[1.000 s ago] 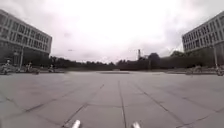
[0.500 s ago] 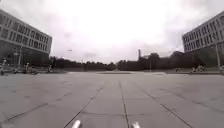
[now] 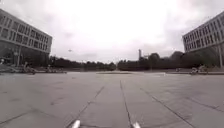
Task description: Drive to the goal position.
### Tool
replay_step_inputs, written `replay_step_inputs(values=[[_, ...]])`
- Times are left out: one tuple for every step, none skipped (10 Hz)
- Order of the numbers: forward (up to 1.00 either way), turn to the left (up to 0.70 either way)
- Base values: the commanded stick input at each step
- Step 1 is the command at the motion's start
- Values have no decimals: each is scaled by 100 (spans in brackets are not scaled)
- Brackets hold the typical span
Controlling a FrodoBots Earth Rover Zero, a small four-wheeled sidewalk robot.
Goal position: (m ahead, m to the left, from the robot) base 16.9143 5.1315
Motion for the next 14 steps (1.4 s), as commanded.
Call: replay_step_inputs(values=[[70, 0], [70, 0], [70, 0], [70, 0], [70, 0], [70, 0], [70, 0], [70, -3], [70, -27], [70, -34], [70, -34], [70, -22], [70, -5], [70, 0]])
